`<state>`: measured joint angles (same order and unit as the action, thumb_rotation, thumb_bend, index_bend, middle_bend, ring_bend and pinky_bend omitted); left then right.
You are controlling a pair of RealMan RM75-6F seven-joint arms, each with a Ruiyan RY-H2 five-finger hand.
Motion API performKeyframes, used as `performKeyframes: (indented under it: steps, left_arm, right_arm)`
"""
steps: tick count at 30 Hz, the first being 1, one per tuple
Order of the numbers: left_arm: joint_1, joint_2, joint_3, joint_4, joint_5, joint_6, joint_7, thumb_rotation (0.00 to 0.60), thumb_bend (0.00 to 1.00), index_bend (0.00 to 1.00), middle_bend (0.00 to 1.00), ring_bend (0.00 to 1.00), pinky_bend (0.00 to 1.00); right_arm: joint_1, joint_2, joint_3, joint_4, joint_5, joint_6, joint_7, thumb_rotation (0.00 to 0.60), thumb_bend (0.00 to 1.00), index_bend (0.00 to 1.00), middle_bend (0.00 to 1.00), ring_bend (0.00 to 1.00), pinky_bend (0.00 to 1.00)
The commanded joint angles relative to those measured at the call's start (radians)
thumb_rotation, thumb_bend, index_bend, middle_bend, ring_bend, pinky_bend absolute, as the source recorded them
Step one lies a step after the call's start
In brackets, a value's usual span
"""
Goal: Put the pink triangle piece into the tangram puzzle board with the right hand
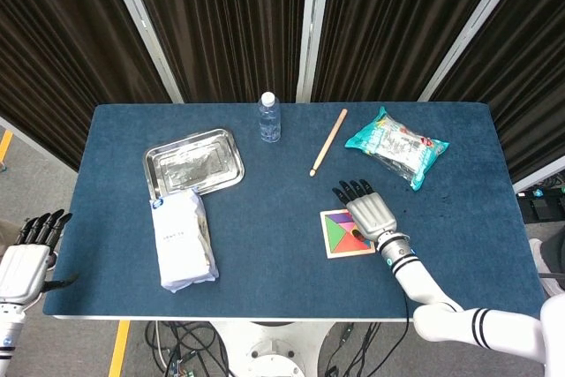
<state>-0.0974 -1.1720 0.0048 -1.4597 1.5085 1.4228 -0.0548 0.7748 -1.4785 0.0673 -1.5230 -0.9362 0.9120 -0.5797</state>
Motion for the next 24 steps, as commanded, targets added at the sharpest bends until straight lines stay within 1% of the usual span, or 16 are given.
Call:
performKeyframes:
  steps: [1,13,24]
  left_arm:
    - [0.001,0.001,0.0,0.0,0.0,0.002,-0.001,0.6,0.0,0.05,0.02,0.0,0.08]
    - [-0.001,-0.006,0.008,0.005,0.003,-0.012,-0.003,0.6,0.0,0.05,0.02,0.0,0.08]
    - [-0.003,-0.002,0.006,-0.002,0.007,-0.007,0.001,0.6,0.0,0.05,0.02,0.0,0.08]
  right_arm:
    - [0.004,-0.007,0.001,0.007,0.004,-0.004,-0.002,0.6,0.15,0.0,0.0,0.0,0.0]
    - [0.024,-0.028,0.012,0.037,0.02,-0.026,-0.001,0.6,0.15,0.0,0.0,0.0,0.0]
    - [0.025,-0.021,0.012,0.025,0.008,-0.016,0.007,0.6,0.15,0.0,0.0,0.0,0.0]
